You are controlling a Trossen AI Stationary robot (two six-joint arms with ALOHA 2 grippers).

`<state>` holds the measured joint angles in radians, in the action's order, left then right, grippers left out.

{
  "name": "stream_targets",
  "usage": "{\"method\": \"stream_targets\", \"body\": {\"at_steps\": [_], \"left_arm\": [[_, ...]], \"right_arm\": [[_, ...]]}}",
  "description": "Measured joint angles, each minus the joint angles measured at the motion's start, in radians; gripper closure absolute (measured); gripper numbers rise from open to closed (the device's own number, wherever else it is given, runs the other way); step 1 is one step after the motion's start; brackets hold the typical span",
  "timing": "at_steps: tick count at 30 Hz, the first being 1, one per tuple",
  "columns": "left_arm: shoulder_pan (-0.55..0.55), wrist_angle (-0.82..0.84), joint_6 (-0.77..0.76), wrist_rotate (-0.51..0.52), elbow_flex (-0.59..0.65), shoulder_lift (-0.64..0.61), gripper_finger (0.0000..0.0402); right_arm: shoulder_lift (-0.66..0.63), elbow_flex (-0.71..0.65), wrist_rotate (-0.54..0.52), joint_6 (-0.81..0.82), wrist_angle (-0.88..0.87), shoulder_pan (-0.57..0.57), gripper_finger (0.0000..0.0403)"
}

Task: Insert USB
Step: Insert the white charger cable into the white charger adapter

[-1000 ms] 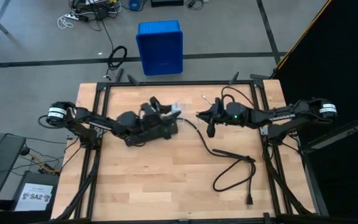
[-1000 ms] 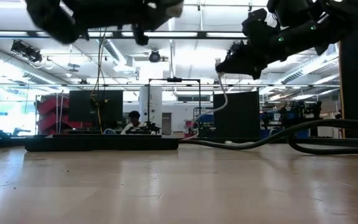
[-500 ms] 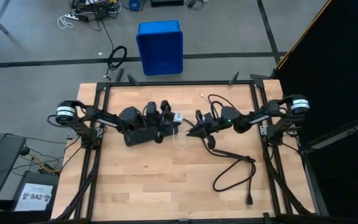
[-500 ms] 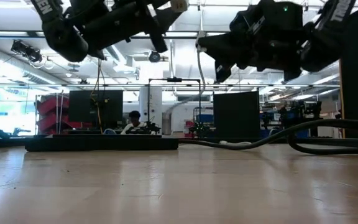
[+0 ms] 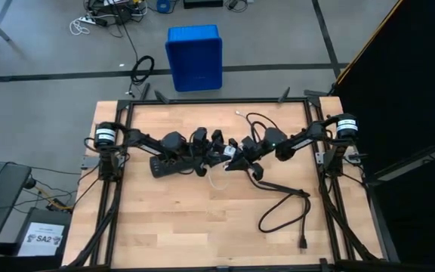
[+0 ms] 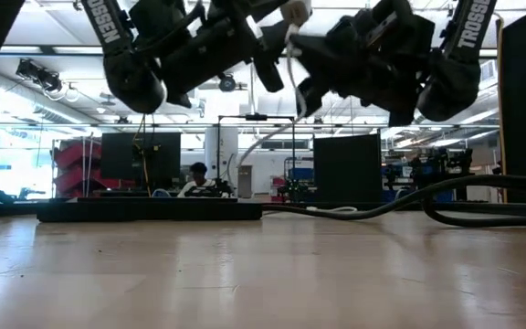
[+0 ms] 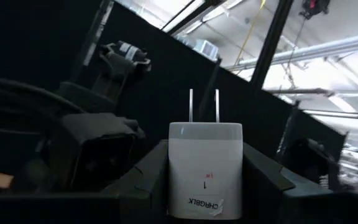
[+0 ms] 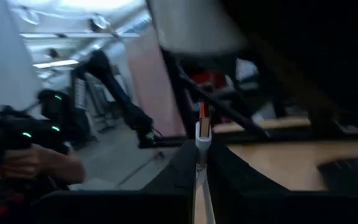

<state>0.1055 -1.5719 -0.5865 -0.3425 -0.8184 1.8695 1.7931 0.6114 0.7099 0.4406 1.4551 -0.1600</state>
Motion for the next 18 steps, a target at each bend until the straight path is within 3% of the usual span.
{"method": "stream_targets", "body": {"at_steps": [8, 18], "left_arm": [[0.0, 0.001, -0.033, -0.053, -0.03, 0.003, 0.0277], [0.0, 0.003, -0.026, -0.082, -0.03, 0.003, 0.0277]], "right_arm": [[0.0, -0.001, 0.043, 0.108, 0.098, -0.014, 0.0403], [0.0, 0.014, 0.046, 0.134, 0.097, -0.014, 0.0403]]}}
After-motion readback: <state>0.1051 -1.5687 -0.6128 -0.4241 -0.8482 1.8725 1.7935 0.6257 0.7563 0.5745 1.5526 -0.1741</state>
